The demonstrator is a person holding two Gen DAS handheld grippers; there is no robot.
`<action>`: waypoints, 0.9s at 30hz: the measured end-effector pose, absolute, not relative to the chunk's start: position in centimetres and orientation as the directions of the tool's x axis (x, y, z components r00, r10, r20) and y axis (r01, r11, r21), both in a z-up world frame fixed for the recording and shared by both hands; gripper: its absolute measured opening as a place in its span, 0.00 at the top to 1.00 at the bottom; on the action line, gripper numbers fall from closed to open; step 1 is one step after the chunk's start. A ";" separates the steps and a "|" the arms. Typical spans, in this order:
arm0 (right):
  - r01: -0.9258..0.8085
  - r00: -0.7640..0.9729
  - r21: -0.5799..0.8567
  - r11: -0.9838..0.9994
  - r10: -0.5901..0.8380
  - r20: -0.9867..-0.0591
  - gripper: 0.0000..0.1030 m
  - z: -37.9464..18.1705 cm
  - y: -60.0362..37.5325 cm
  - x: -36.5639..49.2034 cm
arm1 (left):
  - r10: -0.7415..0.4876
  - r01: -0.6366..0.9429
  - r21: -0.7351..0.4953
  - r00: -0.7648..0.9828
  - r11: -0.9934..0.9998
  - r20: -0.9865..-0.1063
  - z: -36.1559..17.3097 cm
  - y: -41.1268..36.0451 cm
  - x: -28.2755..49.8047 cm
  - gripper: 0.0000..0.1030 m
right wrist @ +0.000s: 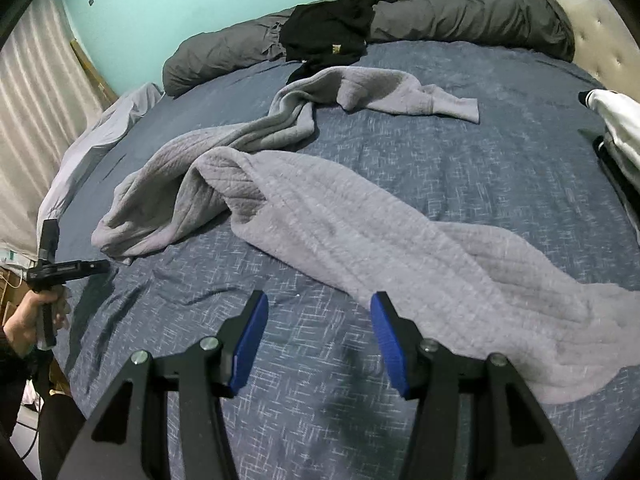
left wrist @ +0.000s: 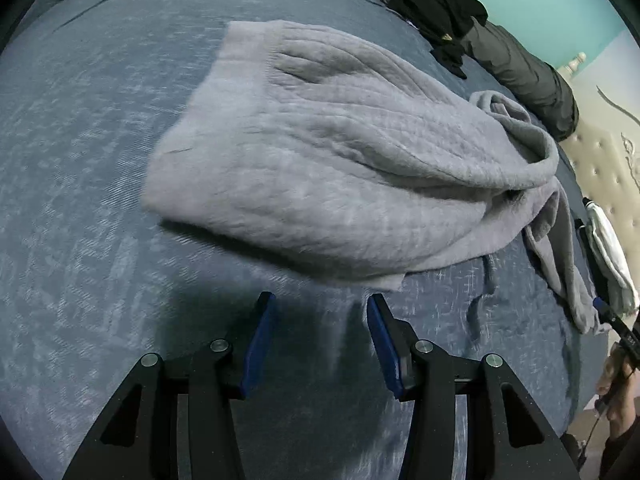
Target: Fold clothes
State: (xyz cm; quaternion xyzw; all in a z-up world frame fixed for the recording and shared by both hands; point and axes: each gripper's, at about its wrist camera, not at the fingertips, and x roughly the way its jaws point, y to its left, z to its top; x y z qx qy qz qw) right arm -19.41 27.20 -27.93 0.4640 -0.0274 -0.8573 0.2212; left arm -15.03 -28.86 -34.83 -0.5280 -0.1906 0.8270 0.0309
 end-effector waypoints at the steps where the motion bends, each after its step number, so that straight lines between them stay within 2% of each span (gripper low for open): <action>1: 0.350 -0.472 0.256 -0.901 -0.406 -0.783 0.48 -27.9 27.5 -19.5 | 0.257 0.147 -0.353 -0.446 -0.924 -0.858 -34.9 -28.6 -15.3 0.51; 5: 0.319 -0.475 0.281 -0.905 -0.409 -0.779 0.47 -28.0 28.9 -19.5 | 0.278 0.145 -0.379 -0.457 -0.914 -0.845 -35.0 -27.4 -16.3 0.50; 10: 0.266 -0.480 0.309 -0.913 -0.404 -0.779 0.47 -28.5 30.6 -19.6 | 0.252 0.168 -0.357 -0.446 -0.919 -0.859 -35.3 -26.3 -17.5 0.46; 17: 0.242 -0.478 0.344 -0.907 -0.420 -0.771 0.47 -29.4 31.4 -19.6 | 0.154 0.160 -0.248 -0.447 -0.955 -0.881 -35.4 -24.4 -17.7 0.47; 18: 0.240 -0.477 0.348 -0.906 -0.422 -0.771 0.47 -29.5 31.4 -19.6 | 0.142 0.159 -0.235 -0.448 -0.959 -0.883 -35.4 -24.3 -17.7 0.50; 19: 0.239 -0.477 0.352 -0.905 -0.425 -0.770 0.47 -29.6 31.4 -19.6 | 0.132 0.155 -0.222 -0.449 -0.963 -0.884 -35.4 -24.2 -17.7 0.60; 22: 0.237 -0.479 0.357 -0.903 -0.429 -0.766 0.47 -29.5 31.6 -19.5 | 0.144 0.136 -0.226 -0.448 -0.965 -0.882 -34.9 -24.5 -17.6 0.80; 27: 0.230 -0.495 0.362 -0.903 -0.429 -0.756 0.47 -28.7 32.5 -19.2 | 0.180 0.076 -0.241 -0.459 -0.968 -0.870 -32.2 -25.1 -16.7 0.87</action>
